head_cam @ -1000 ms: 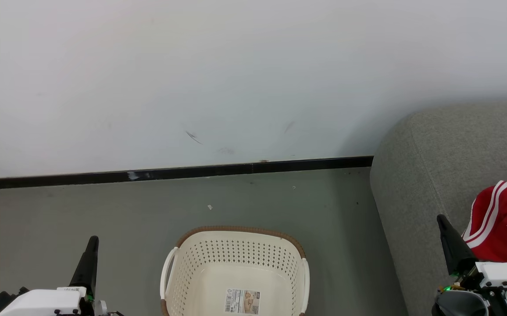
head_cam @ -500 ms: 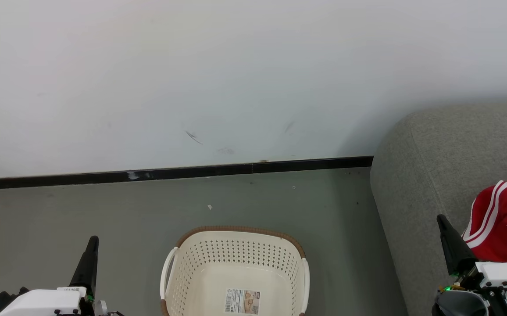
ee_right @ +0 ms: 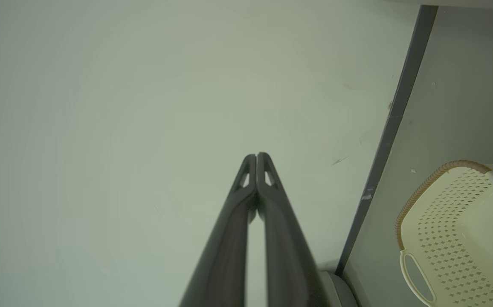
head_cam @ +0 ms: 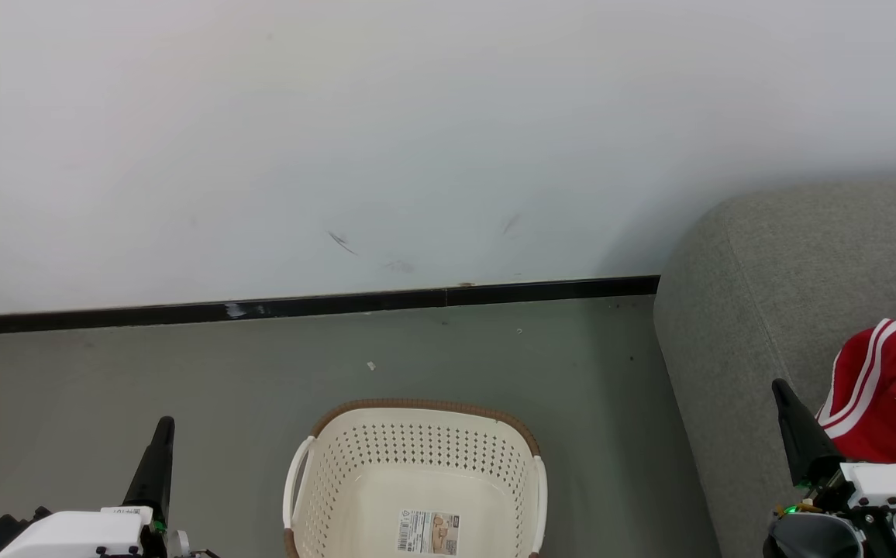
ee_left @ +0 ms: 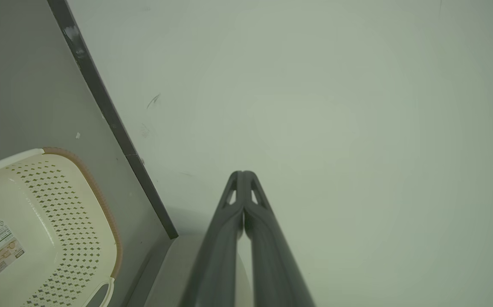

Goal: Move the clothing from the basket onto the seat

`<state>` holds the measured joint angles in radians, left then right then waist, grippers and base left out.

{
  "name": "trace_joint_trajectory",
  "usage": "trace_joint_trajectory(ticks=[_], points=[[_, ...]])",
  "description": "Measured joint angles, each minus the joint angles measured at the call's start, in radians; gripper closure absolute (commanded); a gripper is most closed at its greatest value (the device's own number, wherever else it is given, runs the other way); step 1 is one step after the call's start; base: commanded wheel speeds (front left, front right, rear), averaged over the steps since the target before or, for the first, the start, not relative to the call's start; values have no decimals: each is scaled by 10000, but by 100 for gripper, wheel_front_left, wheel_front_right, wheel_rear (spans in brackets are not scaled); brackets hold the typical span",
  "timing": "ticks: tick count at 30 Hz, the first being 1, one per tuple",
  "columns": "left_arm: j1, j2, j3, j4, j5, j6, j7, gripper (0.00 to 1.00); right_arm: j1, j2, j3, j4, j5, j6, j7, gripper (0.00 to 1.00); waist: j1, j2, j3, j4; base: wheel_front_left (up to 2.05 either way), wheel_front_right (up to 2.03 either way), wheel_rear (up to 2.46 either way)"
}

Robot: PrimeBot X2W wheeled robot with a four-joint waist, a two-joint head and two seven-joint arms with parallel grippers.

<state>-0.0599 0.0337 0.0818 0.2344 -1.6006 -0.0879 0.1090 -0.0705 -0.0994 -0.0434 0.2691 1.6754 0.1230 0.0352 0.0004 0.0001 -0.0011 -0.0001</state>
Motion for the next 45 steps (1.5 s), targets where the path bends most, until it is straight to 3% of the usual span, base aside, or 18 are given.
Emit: trace_joint_trajectory(ticks=[45], points=[[0, -2, 0, 0, 0, 0, 0, 100, 0, -2, 2, 6, 2, 0, 0, 100, -1, 0, 0, 0, 0, 0, 0]])
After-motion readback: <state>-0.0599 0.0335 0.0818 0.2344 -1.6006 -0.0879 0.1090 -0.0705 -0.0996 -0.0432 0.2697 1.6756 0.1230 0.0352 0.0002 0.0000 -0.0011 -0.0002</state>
